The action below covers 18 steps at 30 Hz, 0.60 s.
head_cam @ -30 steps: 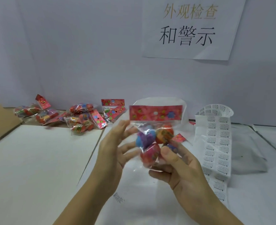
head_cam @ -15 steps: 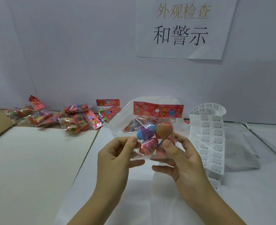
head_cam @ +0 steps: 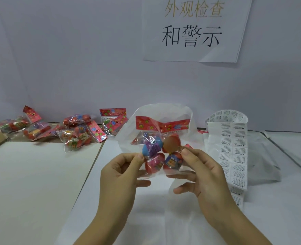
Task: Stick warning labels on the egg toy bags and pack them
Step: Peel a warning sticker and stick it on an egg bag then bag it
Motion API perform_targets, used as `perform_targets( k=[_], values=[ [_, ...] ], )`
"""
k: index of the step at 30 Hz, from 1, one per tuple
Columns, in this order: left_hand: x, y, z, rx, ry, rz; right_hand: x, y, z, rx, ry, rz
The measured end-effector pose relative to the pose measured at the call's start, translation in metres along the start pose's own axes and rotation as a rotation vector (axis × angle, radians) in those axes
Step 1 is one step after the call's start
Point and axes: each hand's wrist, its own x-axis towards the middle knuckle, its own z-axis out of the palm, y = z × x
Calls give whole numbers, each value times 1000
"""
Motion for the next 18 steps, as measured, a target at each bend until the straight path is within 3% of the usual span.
perform_targets(
  k=[9,13,18],
  values=[
    [-2,2,-1,-25,-29,42,2,-2,-3,-37,29,51],
    [-1,2,-3,21,-40,80,5,-4,-7,-250,24,-7],
    [4,2,-8,280,-62,283,5,-8,-12,-505,73,-70]
  ],
)
